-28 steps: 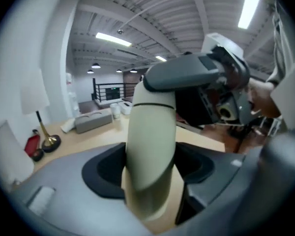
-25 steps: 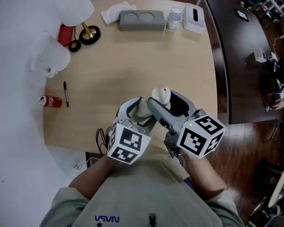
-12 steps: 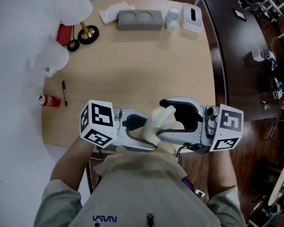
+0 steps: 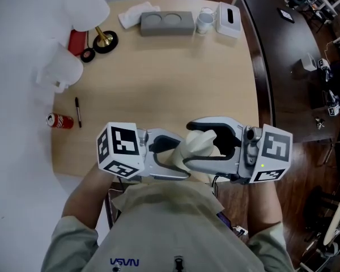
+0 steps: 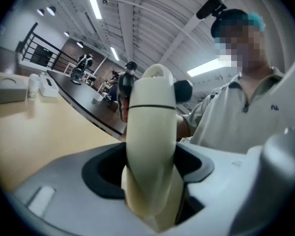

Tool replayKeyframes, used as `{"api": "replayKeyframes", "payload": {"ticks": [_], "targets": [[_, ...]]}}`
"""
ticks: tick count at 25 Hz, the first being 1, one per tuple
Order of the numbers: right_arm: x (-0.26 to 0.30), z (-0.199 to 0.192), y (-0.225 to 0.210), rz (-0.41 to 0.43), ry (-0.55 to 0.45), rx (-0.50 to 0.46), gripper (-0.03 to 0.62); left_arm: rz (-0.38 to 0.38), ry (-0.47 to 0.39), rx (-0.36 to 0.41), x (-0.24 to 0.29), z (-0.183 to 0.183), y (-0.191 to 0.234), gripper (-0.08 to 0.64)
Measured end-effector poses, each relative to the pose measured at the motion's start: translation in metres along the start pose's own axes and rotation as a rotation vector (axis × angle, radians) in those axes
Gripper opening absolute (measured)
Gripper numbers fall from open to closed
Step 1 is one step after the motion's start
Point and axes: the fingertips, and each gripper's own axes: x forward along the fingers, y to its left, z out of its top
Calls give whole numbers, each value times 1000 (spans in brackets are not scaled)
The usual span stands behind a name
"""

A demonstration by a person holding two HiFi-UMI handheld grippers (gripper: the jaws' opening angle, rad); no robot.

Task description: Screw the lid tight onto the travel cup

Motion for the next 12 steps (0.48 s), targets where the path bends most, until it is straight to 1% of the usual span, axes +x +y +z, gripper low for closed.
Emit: {"api": "replayKeyframes", "payload": {"ticks": [2, 4, 5, 7, 10, 12], "targets": [[1, -2, -10, -74, 9, -8, 293, 83, 12, 23, -2, -1, 10, 311], [2, -3, -23, -174, 13, -9, 293, 204, 19, 51, -6, -1, 25, 311], [2, -3, -31, -233, 13, -6, 293, 278, 21, 66, -8, 0, 35, 311], [1, -3, -48, -362, 2, 12, 293, 450, 23, 99, -12, 2, 53, 311], [-5, -3, -72, -551, -43, 72, 293, 725, 37, 161, -19, 6, 78, 311], [-9, -5, -84, -651, -76, 111, 293, 891, 53, 177, -23, 2, 92, 311]]}}
